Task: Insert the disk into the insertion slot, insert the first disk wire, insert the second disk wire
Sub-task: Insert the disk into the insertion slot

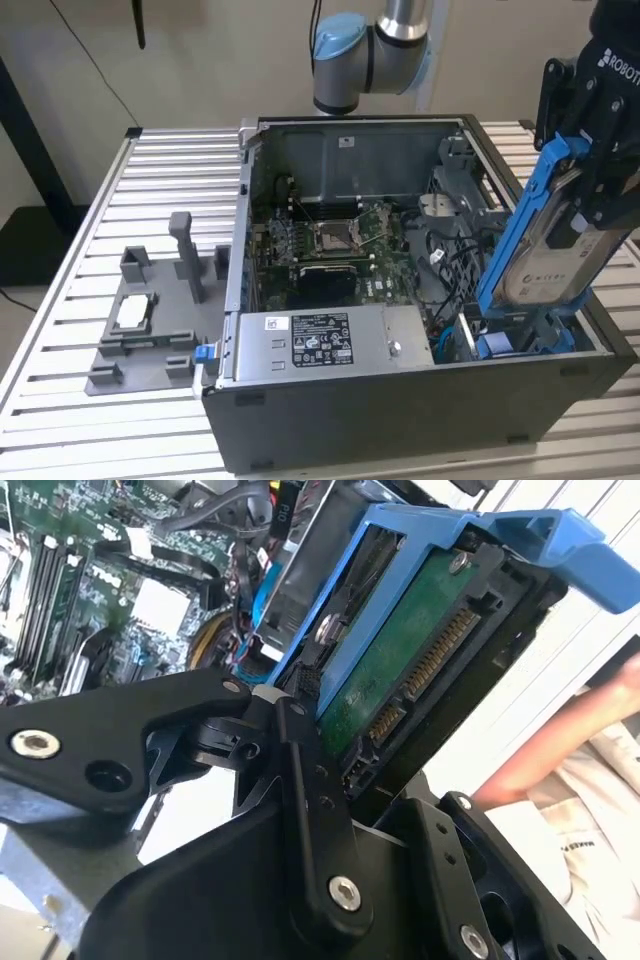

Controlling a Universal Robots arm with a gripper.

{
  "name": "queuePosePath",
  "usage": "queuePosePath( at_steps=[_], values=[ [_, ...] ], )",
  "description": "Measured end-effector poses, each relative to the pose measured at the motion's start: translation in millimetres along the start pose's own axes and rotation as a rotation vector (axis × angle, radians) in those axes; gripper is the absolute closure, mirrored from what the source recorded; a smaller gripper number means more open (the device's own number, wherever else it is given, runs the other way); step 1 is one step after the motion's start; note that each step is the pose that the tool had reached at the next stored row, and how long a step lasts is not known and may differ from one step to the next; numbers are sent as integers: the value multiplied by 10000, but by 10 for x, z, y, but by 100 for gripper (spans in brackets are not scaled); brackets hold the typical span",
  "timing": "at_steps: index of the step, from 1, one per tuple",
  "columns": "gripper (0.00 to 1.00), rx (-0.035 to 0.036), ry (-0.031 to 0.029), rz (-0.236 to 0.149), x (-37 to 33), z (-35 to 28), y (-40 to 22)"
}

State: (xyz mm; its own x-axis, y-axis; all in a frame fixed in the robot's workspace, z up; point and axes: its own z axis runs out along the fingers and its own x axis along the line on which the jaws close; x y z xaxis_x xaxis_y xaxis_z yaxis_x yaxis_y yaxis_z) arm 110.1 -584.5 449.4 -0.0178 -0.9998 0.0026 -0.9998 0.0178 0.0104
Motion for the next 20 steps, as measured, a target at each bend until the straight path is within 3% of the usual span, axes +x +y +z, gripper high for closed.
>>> queuePosePath(
  at_steps=[8, 20],
  values=[
    [67, 117, -1, -30, -54, 110, 7],
    [67, 132, 0, -265, -110, 280, 6]
  ],
)
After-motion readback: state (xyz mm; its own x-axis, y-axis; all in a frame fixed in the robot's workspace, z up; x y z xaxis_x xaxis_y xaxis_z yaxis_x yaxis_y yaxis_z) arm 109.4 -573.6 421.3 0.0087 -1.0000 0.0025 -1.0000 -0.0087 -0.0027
